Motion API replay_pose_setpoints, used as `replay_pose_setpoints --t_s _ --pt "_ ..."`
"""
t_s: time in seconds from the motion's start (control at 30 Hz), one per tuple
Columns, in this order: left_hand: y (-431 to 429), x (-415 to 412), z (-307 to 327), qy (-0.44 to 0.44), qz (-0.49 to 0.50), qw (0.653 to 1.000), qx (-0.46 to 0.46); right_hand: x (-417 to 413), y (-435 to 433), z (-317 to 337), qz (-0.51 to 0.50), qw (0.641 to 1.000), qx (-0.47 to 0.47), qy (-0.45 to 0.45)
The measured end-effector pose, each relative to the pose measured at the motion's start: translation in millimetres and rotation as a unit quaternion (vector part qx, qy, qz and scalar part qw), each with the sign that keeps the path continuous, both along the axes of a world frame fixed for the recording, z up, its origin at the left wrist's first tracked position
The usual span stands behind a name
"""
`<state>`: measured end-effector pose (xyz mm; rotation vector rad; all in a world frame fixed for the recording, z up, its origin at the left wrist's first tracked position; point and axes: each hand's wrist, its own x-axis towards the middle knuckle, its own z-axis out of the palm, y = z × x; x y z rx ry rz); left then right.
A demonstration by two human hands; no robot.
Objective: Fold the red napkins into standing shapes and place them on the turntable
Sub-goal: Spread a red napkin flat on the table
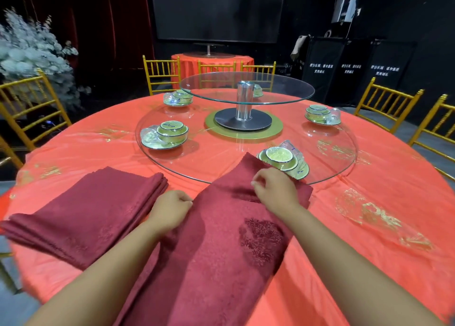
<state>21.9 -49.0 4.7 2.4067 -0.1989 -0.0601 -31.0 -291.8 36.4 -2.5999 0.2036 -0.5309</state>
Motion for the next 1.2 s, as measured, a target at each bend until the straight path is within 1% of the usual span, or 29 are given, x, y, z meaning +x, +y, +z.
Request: replay_pose_setpoints --t_s 0.07,0.1,0.13,0.2,0.27,0.4,0.47,0.53,0.63,0.67,0.73,0.8,0.83,0.93,1.0,1.03,1.13,1.17,1.2 --pt "-1 0 5 0.054 0.000 0.994 -0.092 -6 18 -13 0.043 0.996 0.073 0.037" --pt "-2 -1 9 0.077 -0.002 0.989 -0.127 -8 27 -19 0.056 0.991 0.113 0.051" --pt "-3 -2 12 0.091 -0.008 0.985 -0.144 -10 36 -24 0.062 0.984 0.158 0.062" --pt "-7 -6 19 0.103 -0.029 0.984 -0.140 -12 54 -29 0.060 0.961 0.258 0.082" --pt "-10 -10 27 0.120 -0.045 0.983 -0.131 -10 68 -32 0.045 0.939 0.328 0.098" --pt "-11 -14 37 0.184 -0.077 0.973 -0.117 -5 85 -35 0.017 0.931 0.351 0.095" --pt "-12 -14 39 0.193 -0.079 0.971 -0.116 -4 89 -36 0.013 0.920 0.380 0.095" --pt "-14 -14 39 0.199 -0.069 0.970 -0.122 -5 91 -37 0.006 0.918 0.388 0.085" --pt "-17 -11 35 0.207 -0.034 0.968 -0.138 -8 88 -37 -0.017 0.943 0.327 0.062" --pt "-16 -8 34 0.192 -0.019 0.972 -0.131 -10 85 -37 -0.024 0.947 0.315 0.054" --pt "-11 0 32 0.133 0.006 0.988 -0.075 -17 76 -37 -0.046 0.954 0.291 0.044" --pt "-1 10 29 0.085 0.028 0.996 -0.020 -29 62 -38 -0.082 0.965 0.249 0.027" --pt "6 15 27 0.074 0.034 0.997 0.010 -37 53 -38 -0.095 0.970 0.225 0.016" --pt "26 26 25 0.029 0.028 0.988 0.151 -66 23 -39 -0.110 0.982 0.154 0.007" --pt "39 31 22 0.014 0.021 0.982 0.190 -87 4 -39 -0.107 0.987 0.116 0.019" --pt "43 30 21 -0.009 0.032 0.977 0.211 -98 -4 -39 -0.109 0.989 0.095 0.029" --pt "37 13 30 -0.137 0.082 0.952 0.260 -127 -25 -39 -0.143 0.987 0.039 0.063" --pt "31 3 33 -0.180 0.072 0.947 0.257 -136 -30 -40 -0.156 0.985 0.031 0.068" --pt "23 -7 33 -0.220 0.037 0.947 0.231 -143 -35 -41 -0.165 0.984 0.028 0.068"
